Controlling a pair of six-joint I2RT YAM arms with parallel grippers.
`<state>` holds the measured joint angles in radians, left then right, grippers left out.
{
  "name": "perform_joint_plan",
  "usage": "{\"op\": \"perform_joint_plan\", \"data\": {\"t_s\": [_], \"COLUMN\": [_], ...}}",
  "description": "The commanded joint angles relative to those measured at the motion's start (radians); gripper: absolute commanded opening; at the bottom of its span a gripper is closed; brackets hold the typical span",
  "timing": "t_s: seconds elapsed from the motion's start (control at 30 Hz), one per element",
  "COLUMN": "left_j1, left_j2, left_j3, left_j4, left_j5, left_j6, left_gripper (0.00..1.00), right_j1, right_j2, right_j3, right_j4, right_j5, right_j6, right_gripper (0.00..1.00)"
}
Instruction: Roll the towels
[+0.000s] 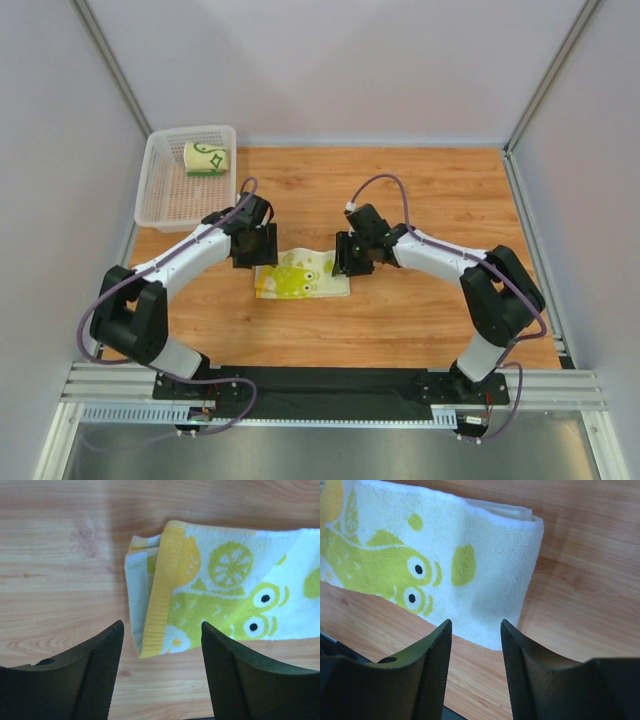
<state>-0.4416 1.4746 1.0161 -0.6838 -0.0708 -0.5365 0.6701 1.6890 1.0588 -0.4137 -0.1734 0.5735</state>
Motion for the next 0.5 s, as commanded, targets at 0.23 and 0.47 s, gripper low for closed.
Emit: {"op": "perform_joint_plan", "data": {"t_s": [0.23,0.47], "left_j1": [-0.003,-0.003], "left_j2": [0.142,0.131], "left_j3": [0.013,-0.036], "left_j4": [0.104,0.152], "left_j5": [0.040,0.065], "left_j6": [-0.023,-0.045], "left_gripper": [0.55,0.07], "right_j1": [-0.003,-0.003], "right_j2": [0.112,0.113], "right_j3": [0.047,-0.009], "right_j4": [-0.028,-0.053], "right_j5": [-0.015,0.040], "right_j6": [-0.057,-0.038], "right_gripper": [0.38,0.27]}}
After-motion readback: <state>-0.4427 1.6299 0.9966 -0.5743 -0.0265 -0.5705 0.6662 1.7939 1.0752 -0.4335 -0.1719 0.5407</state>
